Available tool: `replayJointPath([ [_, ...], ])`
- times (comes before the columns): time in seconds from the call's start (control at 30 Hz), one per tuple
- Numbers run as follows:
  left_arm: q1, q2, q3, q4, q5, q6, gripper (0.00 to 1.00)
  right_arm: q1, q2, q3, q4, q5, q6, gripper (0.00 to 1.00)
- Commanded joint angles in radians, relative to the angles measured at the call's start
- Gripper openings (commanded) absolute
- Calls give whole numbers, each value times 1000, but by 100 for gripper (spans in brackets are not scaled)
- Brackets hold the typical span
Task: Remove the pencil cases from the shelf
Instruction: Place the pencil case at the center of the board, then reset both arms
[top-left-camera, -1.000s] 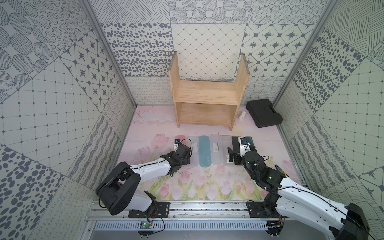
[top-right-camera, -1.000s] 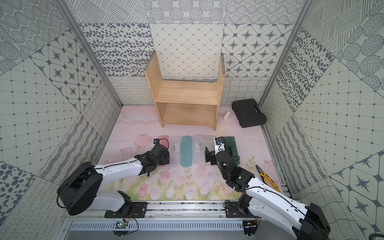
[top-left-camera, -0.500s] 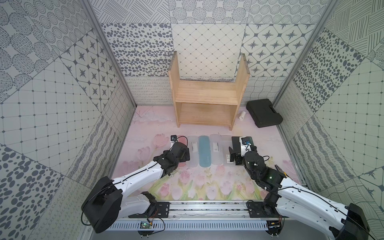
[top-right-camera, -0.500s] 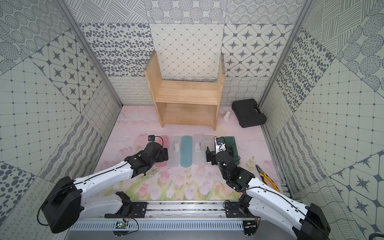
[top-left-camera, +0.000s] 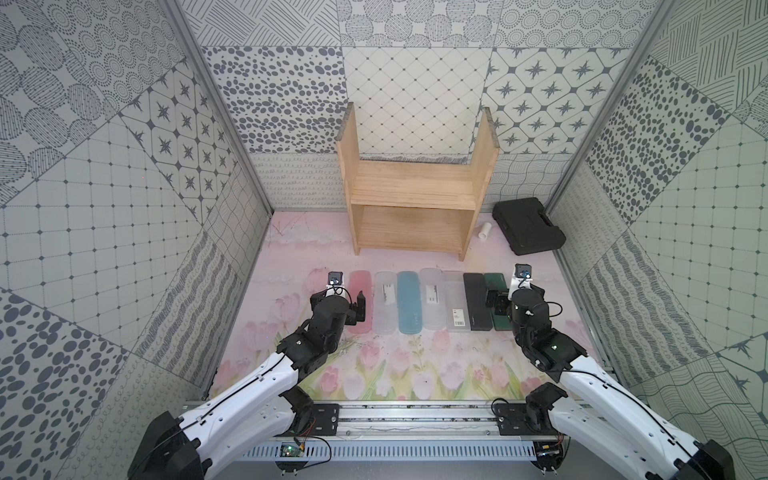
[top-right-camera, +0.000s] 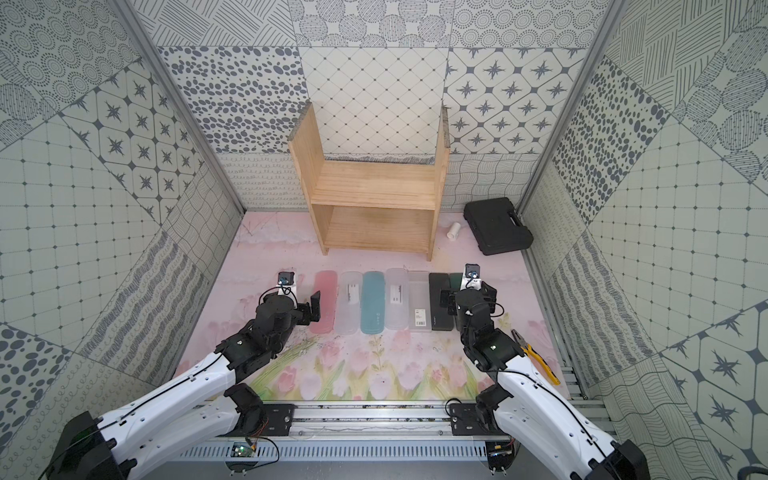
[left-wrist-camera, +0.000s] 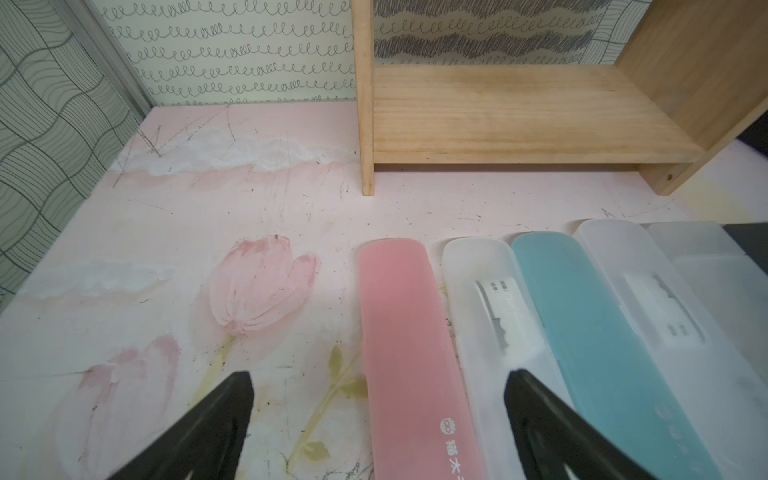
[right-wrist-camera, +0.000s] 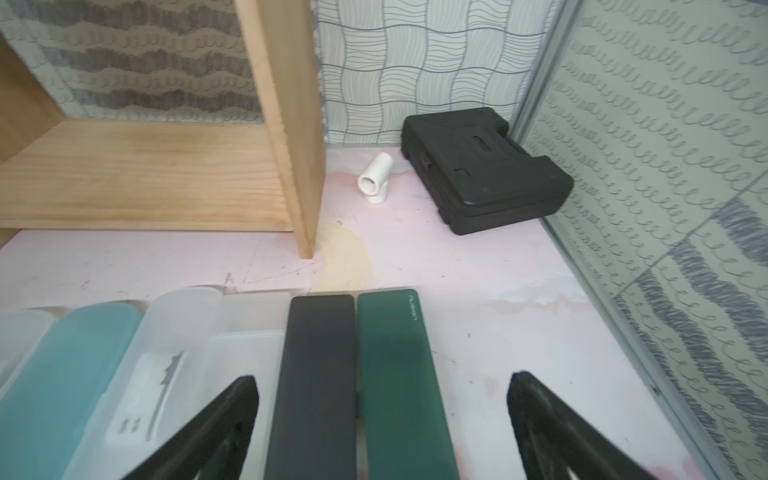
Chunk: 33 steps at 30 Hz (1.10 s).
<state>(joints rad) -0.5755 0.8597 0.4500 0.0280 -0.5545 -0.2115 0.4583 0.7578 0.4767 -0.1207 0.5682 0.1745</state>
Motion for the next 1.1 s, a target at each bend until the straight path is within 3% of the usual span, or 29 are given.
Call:
replayJointPath([
  [0.0,94,-18,-58,257,34,216,100,-120,-46,-49,142,-121,-48,98],
  [0.17,217,22,-125,423,141,239,100,-271,-88,-179,373,-255,-51,98],
  [0.4,404,236,-137,579,359,197,99,-387,45,-200,511,-323,-69,98],
  [0.6,460,467,-131,773,468,222,99,-408,152,-210,610,-358,-99,98],
  [0.73,462,595,-84,800,455,229,99,-414,218,-202,652,-360,-118,98],
  [0.87,480,662,-50,796,420,193,99,-418,293,-196,702,-374,-125,98],
  [0.93,520,731,-49,874,485,182,99,-418,348,-194,746,-387,-124,98],
  [1.07,538,709,-29,782,510,156,99,-420,474,-175,819,-411,-125,98],
])
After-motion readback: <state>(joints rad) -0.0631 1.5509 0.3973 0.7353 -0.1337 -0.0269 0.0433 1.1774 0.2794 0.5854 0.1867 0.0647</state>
